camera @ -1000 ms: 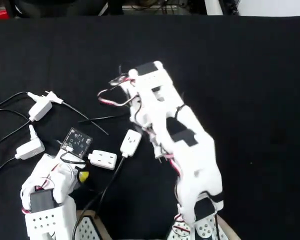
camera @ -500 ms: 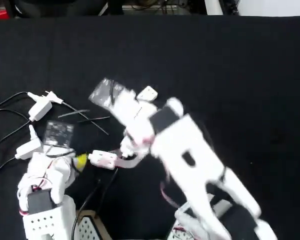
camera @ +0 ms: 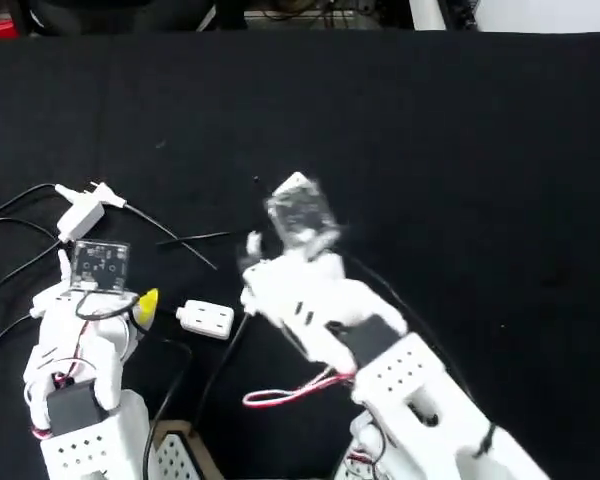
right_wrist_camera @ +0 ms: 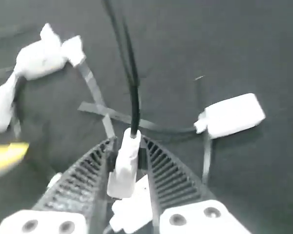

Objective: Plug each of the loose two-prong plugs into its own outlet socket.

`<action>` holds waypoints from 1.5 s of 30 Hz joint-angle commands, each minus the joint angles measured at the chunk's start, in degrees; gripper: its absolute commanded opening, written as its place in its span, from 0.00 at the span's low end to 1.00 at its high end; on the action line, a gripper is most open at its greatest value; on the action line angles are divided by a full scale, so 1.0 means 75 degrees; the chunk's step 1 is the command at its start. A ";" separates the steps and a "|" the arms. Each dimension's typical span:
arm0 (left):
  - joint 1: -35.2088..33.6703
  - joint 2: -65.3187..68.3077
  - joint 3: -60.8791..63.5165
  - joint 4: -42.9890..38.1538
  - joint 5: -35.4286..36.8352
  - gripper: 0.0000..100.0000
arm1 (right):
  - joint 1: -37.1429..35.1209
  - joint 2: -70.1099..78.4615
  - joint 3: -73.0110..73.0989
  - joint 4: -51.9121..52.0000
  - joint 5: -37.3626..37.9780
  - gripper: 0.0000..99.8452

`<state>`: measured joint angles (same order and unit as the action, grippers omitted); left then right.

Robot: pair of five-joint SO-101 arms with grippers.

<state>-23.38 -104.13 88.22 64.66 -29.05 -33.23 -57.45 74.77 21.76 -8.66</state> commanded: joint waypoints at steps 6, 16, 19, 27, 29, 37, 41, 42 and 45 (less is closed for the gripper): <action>0.0803 -0.0023 0.0463 -0.0082 -0.3294 0.34 | 0.0551 -0.2725 0.1705 -0.0492 0.0973 0.01; 0.2127 -0.0023 -0.0041 -0.0176 -0.6201 0.34 | 0.2766 -0.2655 -0.0393 0.1875 0.0023 0.01; 0.2421 -0.0012 -0.0381 -0.0211 -0.7232 0.34 | 0.4044 -0.1858 -0.1705 0.3423 -0.0293 0.01; 0.2995 0.0164 -0.0193 -0.1278 -0.7572 0.34 | 0.5415 0.0369 -0.2678 0.3610 -0.0539 0.01; 0.3124 0.0563 -0.0029 -0.1676 -0.7537 0.34 | 0.5392 0.0791 -0.2678 0.3282 -0.0539 0.01; 0.3253 0.3177 -0.0721 -0.2508 -0.6130 0.34 | 0.4056 0.2069 -0.2397 0.0610 0.1067 0.01; 0.3241 0.4009 -0.0838 -0.2508 -0.4771 0.34 | 0.3001 0.3288 -0.2057 -0.1711 0.2168 0.01; 0.3229 0.4067 -0.0768 -0.2508 -0.4454 0.34 | 0.2919 0.3663 -0.2069 -0.2204 0.2251 0.01; 0.3171 0.4056 -0.0404 -0.2497 -0.3399 0.34 | 0.2930 0.4800 -0.2081 -0.3493 0.2321 0.01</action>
<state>0.53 -74.51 85.14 46.73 -61.67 -10.46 -27.82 59.65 6.02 7.52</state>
